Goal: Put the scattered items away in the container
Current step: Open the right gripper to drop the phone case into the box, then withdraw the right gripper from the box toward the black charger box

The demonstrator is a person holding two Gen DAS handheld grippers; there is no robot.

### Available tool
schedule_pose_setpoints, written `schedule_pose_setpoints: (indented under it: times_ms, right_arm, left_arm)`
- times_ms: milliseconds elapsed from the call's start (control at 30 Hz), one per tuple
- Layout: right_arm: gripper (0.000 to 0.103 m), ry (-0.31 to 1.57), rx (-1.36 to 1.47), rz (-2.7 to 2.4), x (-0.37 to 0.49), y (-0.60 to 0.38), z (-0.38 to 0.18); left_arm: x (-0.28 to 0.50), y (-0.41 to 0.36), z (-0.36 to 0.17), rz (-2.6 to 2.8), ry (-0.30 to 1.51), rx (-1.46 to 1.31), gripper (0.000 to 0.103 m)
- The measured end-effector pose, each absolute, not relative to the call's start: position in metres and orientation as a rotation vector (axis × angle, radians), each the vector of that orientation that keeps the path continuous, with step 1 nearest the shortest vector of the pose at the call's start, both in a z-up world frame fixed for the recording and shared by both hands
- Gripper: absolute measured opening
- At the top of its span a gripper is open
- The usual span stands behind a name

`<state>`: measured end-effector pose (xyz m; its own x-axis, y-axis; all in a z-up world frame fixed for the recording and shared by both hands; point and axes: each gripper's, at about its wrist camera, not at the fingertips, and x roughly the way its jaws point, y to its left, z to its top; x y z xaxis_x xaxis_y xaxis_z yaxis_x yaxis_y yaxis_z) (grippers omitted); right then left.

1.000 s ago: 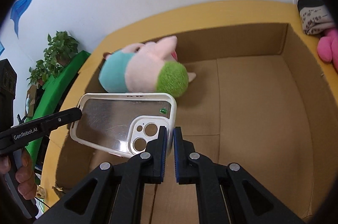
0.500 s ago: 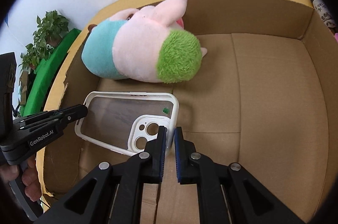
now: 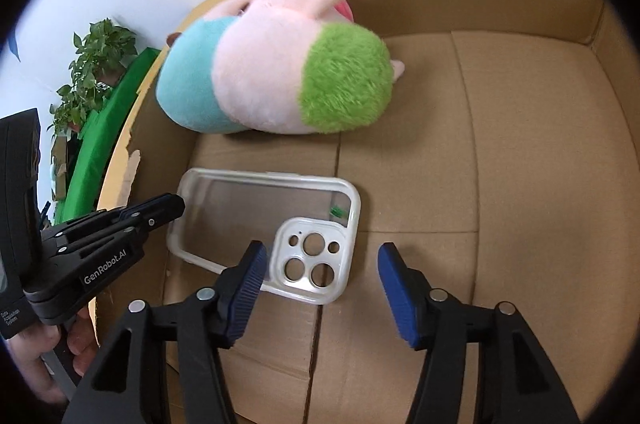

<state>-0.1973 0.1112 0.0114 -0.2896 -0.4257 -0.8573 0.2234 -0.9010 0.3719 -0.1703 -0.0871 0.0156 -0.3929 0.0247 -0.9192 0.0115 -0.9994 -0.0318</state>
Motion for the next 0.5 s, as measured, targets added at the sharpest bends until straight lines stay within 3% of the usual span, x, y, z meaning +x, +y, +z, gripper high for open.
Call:
schedule_pose_setpoints:
  times_ms: [67, 133, 300, 367, 500]
  right_arm:
    - [0.069, -0.214, 1.532, -2.252, -0.192, 0.112, 0.019]
    - [0.073, -0.159, 1.496, -2.287, -0.183, 0.114, 0.029]
    - [0.088, -0.03, 1.275, -2.445, -0.137, 0.136, 0.07]
    - [0.103, 0.04, 1.159, -2.519, -0.115, 0.143, 0.083]
    - [0.102, 0.205, 1.01, -2.563, -0.084, 0.141, 0.092]
  left_arm:
    - [-0.16, -0.093, 0.027, 2.628, -0.075, -1.676, 0.023]
    - [-0.142, -0.099, 0.047, 2.705, -0.078, -1.571, 0.062]
    - [-0.076, -0.108, 0.104, 3.03, -0.085, -1.054, 0.103]
    - [-0.048, -0.099, 0.122, 3.108, -0.067, -0.835, 0.103]
    - [-0.018, -0.086, 0.131, 3.112, -0.021, -0.783, 0.103]
